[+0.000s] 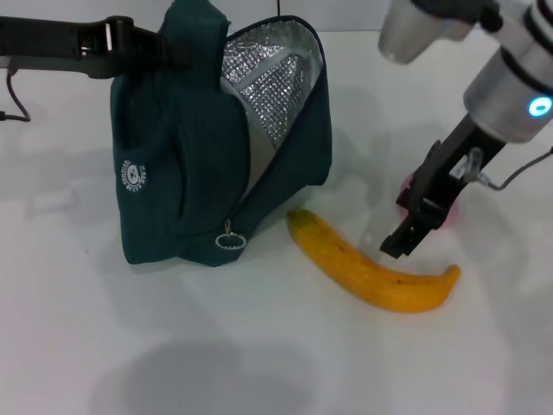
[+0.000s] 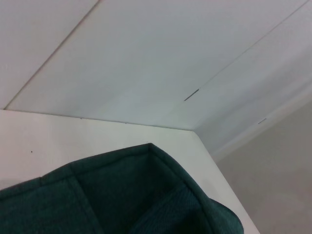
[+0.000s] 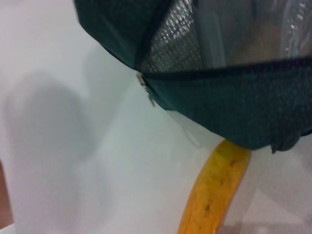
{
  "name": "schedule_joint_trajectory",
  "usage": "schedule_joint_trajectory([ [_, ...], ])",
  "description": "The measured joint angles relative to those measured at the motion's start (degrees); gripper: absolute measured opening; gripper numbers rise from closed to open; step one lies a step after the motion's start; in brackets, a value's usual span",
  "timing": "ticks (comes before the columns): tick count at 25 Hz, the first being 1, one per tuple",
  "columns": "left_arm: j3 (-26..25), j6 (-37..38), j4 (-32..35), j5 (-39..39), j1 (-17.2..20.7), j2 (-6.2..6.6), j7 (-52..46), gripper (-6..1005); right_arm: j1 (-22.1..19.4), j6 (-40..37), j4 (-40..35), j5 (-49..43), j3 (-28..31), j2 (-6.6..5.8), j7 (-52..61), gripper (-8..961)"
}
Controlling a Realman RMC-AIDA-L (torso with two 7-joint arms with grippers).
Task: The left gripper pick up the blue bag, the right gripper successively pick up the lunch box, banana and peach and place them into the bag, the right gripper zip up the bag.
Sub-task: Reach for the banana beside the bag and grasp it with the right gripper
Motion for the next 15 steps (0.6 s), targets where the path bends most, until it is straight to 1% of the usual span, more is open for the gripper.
schedule_joint_trajectory([
  [7,0.0,0.06,-0.04,0.18,0.28,-0.24,0.03,81,-1.6,7.01,3.51,1.71,-6.87,0.24,-0.2,767],
  [15,-0.3,-0.24,-0.64,0.7,0.83,0.13,0.05,81,-1.86,10.65,6.13,3.66,-11.77,0.5,-0.32,767],
])
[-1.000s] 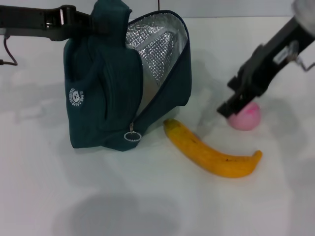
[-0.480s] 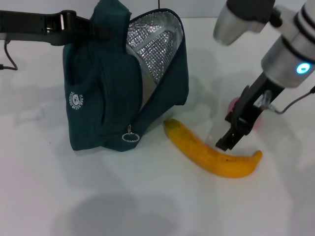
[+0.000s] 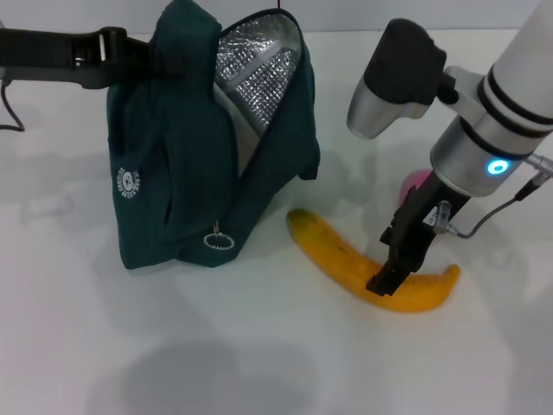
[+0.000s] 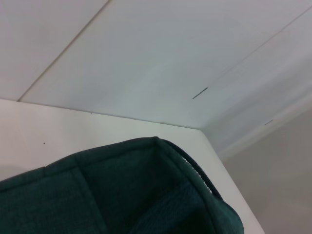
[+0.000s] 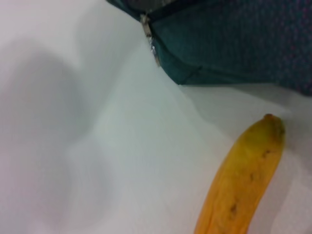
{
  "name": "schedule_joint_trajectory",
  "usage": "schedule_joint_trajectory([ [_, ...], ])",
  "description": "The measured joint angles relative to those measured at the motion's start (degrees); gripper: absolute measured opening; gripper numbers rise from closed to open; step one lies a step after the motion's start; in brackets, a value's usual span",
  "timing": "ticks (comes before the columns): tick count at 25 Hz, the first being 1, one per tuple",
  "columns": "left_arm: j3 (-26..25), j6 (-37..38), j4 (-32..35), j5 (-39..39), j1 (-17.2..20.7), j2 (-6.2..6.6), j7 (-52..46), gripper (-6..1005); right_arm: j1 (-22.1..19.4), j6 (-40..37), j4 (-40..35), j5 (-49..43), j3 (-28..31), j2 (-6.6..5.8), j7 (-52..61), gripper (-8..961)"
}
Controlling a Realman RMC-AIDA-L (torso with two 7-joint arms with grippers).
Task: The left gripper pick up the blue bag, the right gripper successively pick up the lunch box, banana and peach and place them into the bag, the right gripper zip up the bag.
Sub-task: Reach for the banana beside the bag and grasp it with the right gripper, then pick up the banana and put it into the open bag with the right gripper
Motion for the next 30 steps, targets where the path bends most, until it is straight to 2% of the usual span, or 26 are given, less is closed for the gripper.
schedule_joint_trajectory([
  [10,0.01,-0.2,-0.06,0.08,0.09,0.15,0.14,82,0.09,4.08,1.3,1.26,-6.65,0.02,-0.15,768],
  [14,-0.03,-0.23,-0.05,0.1,-0.05,0.15,0.26,83,0.09,4.72,1.3,1.56,-7.64,0.02,-0.14,768],
  [25,-0.08,-0.26,-0.05,0.1,-0.29,0.15,0.33,84,0.72,5.02,1.23,1.46,-10.42,0.02,-0.14,694],
  [30,-0.14,-0.4,-0.05,0.09,0.11,0.4,0.34,84,0.12,5.32,-0.49,1.61,-9.82,-0.21,-0.15,605],
])
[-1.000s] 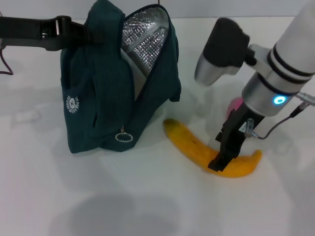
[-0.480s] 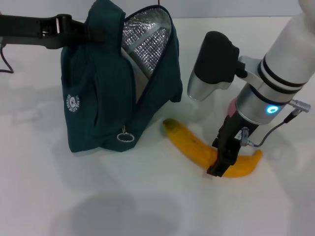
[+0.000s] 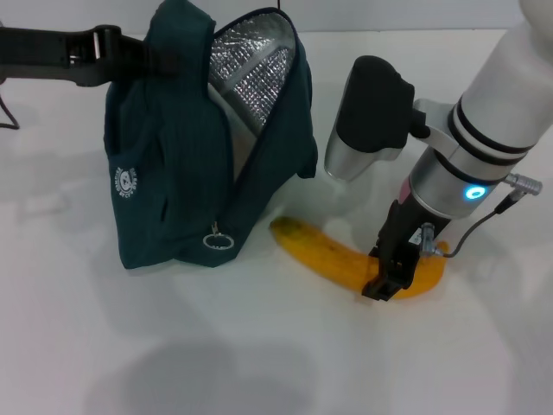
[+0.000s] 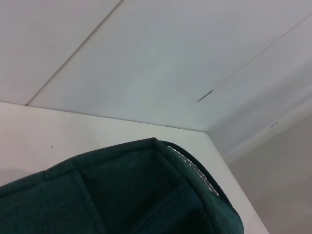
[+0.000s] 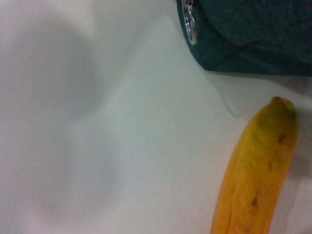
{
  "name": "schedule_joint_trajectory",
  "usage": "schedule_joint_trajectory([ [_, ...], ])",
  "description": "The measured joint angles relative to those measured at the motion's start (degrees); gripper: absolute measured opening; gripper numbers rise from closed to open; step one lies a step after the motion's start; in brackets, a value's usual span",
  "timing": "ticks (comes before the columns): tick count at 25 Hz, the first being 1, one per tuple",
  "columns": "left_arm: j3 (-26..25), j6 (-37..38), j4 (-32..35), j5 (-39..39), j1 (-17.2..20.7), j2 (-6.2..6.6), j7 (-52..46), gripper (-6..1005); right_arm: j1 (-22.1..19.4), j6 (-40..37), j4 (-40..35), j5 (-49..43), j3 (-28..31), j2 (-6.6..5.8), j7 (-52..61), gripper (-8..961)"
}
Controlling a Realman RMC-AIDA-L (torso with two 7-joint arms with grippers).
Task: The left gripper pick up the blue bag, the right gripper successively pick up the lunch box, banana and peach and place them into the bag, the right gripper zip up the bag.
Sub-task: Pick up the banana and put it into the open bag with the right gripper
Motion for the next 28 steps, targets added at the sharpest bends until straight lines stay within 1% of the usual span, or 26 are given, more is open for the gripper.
schedule_joint_trajectory([
  [5,0.01,-0.02,0.0,-0.07,0.25,0.08,0.0,85,-0.14,-1.35,-0.45,0.06,1.6,-0.09,-0.51,507],
  [8,0.01,-0.02,0.0,-0.08,0.28,0.16,-0.03,85,-0.49,-2.72,-0.54,0.57,4.48,-0.09,-0.75,448],
  [9,0.01,-0.02,0.0,-0.08,0.31,0.2,-0.07,85,-0.63,-3.54,-0.56,1.08,6.15,-0.12,-1.0,446],
  [12,-0.99,-0.03,-0.15,-0.08,0.75,0.37,-0.25,85,-1.03,-7.49,-0.5,3.42,14.07,-0.23,-2.63,441],
  [15,-2.68,-0.08,-1.58,-0.02,1.09,0.76,-0.08,86,-1.49,-12.42,0.21,7.15,23.91,-0.44,-4.49,437],
  [17,-2.96,-0.14,-2.51,-0.01,1.1,1.09,0.0,86,-1.81,-15.84,1.06,9.0,30.76,-0.62,-5.35,438],
  [20,-2.98,-0.27,-2.86,-0.04,1.2,1.2,0.05,86,-2.24,-20.35,2.66,10.49,39.29,-0.75,-6.6,438],
  [21,-2.98,-0.29,-2.86,-0.15,1.26,1.2,0.07,86,-2.31,-21.26,3.14,10.98,41.24,-0.86,-6.9,438],
  [22,-2.98,-0.31,-2.87,-0.22,1.3,1.2,0.08,86,-2.36,-22.38,4.04,11.83,43.26,-1.06,-7.32,438],
  [25,-2.98,-0.31,-2.89,-0.45,1.3,1.2,0.13,87,-2.58,-25.75,7.81,15.47,49.42,-2.6,-8.2,438],
  [28,-2.98,-0.31,-2.9,-0.47,1.15,1.2,0.17,87,-3.54,-27.32,10.26,19.31,52.11,-4.27,-8.66,439],
])
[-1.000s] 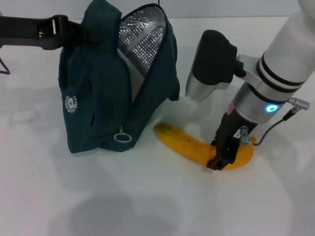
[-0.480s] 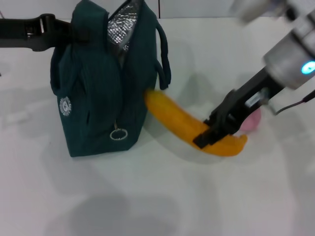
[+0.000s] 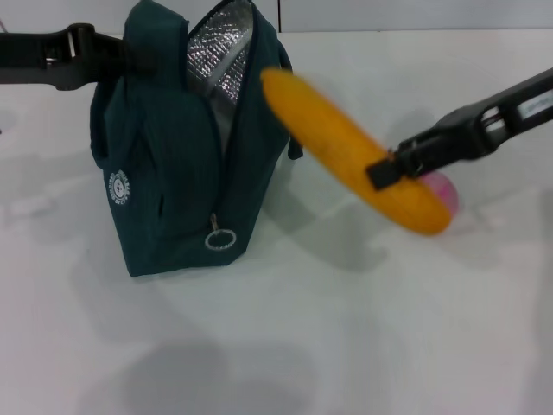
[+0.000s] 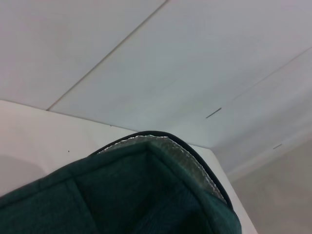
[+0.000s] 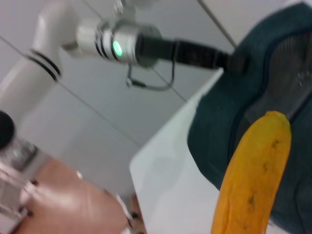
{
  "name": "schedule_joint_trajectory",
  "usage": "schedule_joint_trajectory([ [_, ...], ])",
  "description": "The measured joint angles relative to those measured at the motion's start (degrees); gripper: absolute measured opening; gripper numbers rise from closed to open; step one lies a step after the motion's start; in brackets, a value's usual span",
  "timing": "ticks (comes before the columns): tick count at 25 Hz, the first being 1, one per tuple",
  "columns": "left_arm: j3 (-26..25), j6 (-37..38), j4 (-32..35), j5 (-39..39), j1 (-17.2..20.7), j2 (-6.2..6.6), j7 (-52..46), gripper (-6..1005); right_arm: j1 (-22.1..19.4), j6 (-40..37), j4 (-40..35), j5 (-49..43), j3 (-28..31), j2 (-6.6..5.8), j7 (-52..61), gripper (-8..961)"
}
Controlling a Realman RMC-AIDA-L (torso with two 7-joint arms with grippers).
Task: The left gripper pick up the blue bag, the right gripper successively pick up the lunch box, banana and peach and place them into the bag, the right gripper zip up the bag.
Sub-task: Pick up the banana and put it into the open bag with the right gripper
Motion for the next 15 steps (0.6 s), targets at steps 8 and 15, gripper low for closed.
schedule_joint_trajectory([
  [8,0.0,0.02,0.0,-0.04,-0.4,-0.06,0.01,88,-3.53,0.85,6.97,16.21,4.03,-2.53,-3.16,439],
  [15,0.0,0.04,0.0,-0.07,-0.48,-0.22,0.0,88,-3.59,7.54,14.67,28.02,6.01,1.21,-12.45,440],
])
